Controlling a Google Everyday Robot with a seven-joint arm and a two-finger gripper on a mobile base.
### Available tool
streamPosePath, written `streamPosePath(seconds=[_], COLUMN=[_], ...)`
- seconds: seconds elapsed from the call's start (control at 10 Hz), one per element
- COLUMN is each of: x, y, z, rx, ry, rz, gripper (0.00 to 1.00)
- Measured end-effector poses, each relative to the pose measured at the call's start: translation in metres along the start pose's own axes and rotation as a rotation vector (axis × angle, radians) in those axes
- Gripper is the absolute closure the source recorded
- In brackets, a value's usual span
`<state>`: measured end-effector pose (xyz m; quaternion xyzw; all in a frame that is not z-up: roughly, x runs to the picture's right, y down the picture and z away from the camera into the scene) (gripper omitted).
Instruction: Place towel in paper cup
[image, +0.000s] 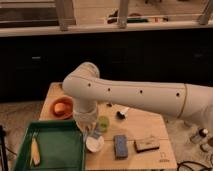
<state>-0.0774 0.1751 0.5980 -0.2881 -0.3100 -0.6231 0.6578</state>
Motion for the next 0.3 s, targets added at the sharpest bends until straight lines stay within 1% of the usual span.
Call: streamPosePath(seconds=[0.1, 0.3], x=[-0.002, -0.003], y=[-0.002, -0.008], z=[0.003, 0.015], rx=[0.002, 0.029], ry=[-0.011, -0.035], rz=[-0.005, -0.006], gripper=[1.0, 1.0])
